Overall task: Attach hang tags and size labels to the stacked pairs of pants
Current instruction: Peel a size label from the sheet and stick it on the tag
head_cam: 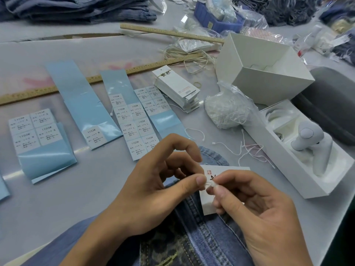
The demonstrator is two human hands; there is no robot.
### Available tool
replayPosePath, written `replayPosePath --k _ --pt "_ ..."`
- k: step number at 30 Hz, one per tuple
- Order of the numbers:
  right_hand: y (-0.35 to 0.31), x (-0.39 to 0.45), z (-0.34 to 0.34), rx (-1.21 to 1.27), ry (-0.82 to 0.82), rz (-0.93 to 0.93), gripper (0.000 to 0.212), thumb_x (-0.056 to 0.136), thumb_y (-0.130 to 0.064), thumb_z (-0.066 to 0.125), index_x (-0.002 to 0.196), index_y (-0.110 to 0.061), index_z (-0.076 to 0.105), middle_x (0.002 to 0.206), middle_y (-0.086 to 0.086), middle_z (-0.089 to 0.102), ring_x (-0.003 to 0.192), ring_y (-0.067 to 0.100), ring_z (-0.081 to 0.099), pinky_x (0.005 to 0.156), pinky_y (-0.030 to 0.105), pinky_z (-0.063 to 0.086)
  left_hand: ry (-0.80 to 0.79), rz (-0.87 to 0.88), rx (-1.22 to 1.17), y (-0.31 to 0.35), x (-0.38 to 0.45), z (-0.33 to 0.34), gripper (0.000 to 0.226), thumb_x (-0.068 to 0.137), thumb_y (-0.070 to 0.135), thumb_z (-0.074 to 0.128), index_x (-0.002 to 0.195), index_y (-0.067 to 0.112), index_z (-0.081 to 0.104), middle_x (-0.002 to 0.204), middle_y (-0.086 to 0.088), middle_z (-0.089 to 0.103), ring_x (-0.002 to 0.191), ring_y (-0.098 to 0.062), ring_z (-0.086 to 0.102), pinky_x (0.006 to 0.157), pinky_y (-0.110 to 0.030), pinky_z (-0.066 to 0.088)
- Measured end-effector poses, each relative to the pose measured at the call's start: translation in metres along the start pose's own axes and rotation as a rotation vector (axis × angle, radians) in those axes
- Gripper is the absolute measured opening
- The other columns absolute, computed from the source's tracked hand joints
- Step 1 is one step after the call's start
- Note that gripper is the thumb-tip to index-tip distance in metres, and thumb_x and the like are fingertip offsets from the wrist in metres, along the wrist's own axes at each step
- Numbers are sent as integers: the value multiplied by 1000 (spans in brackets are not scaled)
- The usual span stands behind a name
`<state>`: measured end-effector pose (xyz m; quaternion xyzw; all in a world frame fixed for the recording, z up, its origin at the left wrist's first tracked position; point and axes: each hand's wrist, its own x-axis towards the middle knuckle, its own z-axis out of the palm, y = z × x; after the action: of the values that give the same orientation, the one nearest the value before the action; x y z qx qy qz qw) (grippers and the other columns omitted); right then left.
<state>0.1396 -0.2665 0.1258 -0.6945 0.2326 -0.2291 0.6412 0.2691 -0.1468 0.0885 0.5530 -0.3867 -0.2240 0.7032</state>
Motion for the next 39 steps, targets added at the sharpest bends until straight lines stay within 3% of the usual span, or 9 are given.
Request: replayPosePath --k 5,13,18,23,27,30,33,36,39 --pt "0 -1 -1 -25 -36 -5 14 67 -16 76 81 -16 77 72 15 72 59 18 67 58 22 55 -20 0 12 1 1 0 22 92 17 72 107 23 55 86 -5 72 77 -27 70 73 -42 55" --pt "1 -1 -3 -2 -43 -4 17 63 -24 77 79 -19 78 69 17 72 54 18 64 55 22 54 -22 57 93 2 2 1 22 89 23 78 104 21 61 83 5 71 78 -20 71 71 -32 56" --pt "0 -2 -3 15 -82 -18 44 58 -57 90 79 -20 79 62 12 71 51 18 67 56 17 54 -37 26 95 -1 3 -2 21 83 26 82 96 20 66 85 0 69 77 -19 67 70 -33 53" --pt "5 0 3 -29 36 -102 31 66 -45 88 84 -21 79 64 10 73 52 18 68 56 19 56 -9 69 195 -9 3 2 11 90 26 76 91 15 72 83 9 70 77 -15 66 71 -25 49" --pt "11 0 0 -456 217 -307 8 88 -39 78 93 -32 79 73 -5 76 61 13 71 65 24 58 68 69 227 -17 6 0 14 93 23 72 91 11 78 91 9 74 86 -14 69 75 -27 53" --pt "6 7 -1 -822 276 -443 22 98 -39 57 97 -31 78 70 -6 71 59 17 66 64 38 54 189 46 245 -24 10 -6 12 94 19 71 99 13 81 113 9 74 108 -10 69 86 -28 56" --pt "-10 15 25 -826 143 -534 21 96 -33 58 98 -28 78 72 -6 69 59 17 61 61 42 52 318 12 362 -30 12 -18 12 95 13 70 103 13 79 115 8 73 106 -5 67 85 -28 56" --pt "-44 24 72 -782 -83 -727 17 94 -26 60 99 -26 77 75 -12 67 60 10 57 63 30 50 440 -60 391 -21 11 -44 16 93 5 68 104 10 78 103 2 76 93 -11 69 78 -23 53" --pt "-73 28 134 -671 -298 -869 17 88 -19 65 97 -31 73 73 -14 65 62 11 55 60 26 47 702 -77 410 2 -11 -93 17 91 1 68 102 10 77 99 3 76 92 -11 70 77 -24 54"
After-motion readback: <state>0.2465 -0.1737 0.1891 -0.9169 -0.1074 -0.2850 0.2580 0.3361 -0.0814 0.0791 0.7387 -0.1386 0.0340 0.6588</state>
